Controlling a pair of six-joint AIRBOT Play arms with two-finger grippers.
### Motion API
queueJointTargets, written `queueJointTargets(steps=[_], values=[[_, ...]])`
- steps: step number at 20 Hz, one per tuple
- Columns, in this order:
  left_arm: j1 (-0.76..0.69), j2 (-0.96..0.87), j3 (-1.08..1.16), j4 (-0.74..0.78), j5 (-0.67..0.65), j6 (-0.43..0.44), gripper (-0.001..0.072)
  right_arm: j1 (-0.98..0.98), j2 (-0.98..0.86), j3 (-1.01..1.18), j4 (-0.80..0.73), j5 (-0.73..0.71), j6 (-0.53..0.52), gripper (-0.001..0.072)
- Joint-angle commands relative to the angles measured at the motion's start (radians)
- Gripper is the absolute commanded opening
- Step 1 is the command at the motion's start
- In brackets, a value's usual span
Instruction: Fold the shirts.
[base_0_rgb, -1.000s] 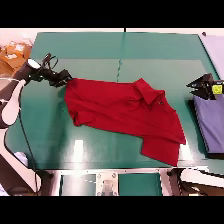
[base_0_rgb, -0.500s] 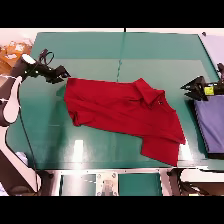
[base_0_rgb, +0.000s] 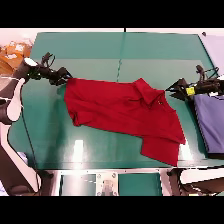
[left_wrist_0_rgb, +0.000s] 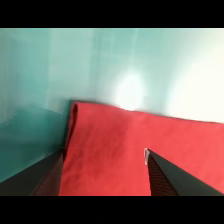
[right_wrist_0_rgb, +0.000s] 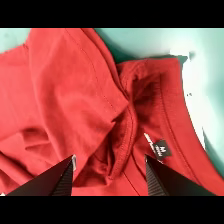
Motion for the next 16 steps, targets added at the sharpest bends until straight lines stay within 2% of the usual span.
queueJointTargets(steps=[1, 2, 3, 4, 12, 13, 14, 16], values=[[0.0, -0.004, -0.002, 0.0, -0.035, 0.003, 0.0596, 0.042, -0.051, -0.005, -0.001, -0.014, 0.003, 0.0482], [0.0, -0.004, -0.002, 0.0, -0.04, 0.013, 0.0586, 0.05, -0.058, -0.014, -0.002, -0.005, 0.003, 0.0382], [0.0, -0.004, -0.002, 0.01, -0.048, 0.021, 0.0471, 0.058, -0.06, -0.027, -0.001, -0.004, 0.003, 0.0331], [0.0, -0.004, -0.002, 0.013, -0.061, 0.037, 0.0425, 0.067, -0.06, -0.04, -0.002, -0.004, 0.003, 0.0332], [-0.007, 0.002, 0.011, 0.008, -0.148, 0.054, 0.0421, 0.072, -0.06, -0.054, -0.011, -0.003, -0.005, 0.0333], [-0.008, 0.006, 0.011, 0.008, -0.161, 0.055, 0.0372, 0.072, -0.06, -0.054, -0.011, -0.003, -0.005, 0.0333], [-0.01, 0.006, 0.01, 0.008, -0.163, 0.061, 0.0232, 0.072, -0.06, -0.054, -0.01, -0.003, -0.005, 0.0333], [-0.038, 0.005, 0.006, 0.033, -0.134, 0.061, 0.0234, 0.072, -0.06, -0.054, -0.008, -0.003, -0.005, 0.0333]])
